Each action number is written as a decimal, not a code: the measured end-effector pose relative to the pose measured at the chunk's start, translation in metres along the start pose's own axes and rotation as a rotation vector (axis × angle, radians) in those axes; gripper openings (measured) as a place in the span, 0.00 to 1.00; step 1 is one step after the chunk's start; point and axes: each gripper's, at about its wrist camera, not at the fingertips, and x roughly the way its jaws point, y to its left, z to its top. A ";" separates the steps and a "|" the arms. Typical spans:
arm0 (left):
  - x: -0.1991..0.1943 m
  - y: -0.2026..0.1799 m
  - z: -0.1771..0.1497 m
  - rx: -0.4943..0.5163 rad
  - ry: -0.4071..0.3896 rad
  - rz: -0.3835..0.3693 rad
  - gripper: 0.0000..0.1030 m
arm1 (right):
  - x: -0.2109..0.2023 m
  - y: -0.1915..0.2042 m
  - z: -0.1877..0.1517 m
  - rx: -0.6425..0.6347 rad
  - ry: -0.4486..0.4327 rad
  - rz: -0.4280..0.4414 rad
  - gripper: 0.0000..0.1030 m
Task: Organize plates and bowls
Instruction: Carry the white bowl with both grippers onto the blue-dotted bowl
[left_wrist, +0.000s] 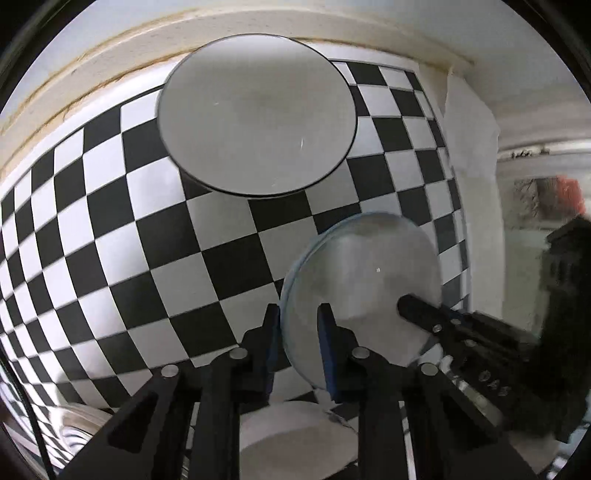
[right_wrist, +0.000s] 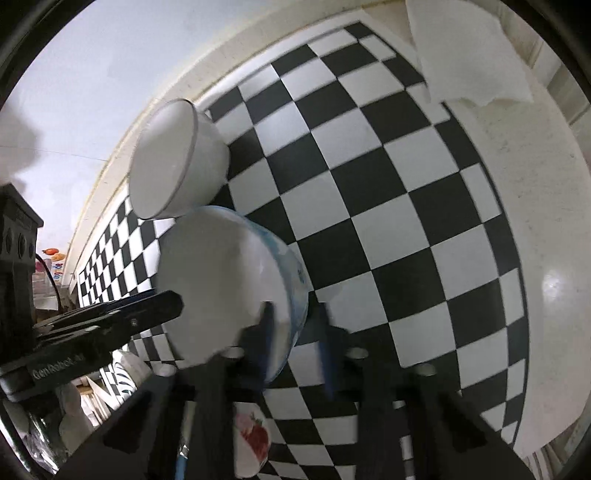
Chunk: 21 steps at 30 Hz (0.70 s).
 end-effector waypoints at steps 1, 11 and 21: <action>0.000 -0.002 -0.001 0.008 -0.004 0.008 0.17 | 0.002 -0.002 0.000 0.010 -0.002 0.005 0.12; -0.037 -0.017 -0.025 0.037 -0.086 0.029 0.17 | -0.026 0.018 -0.013 -0.031 -0.056 -0.002 0.11; -0.094 -0.015 -0.085 0.060 -0.168 0.015 0.17 | -0.076 0.058 -0.067 -0.103 -0.094 0.031 0.12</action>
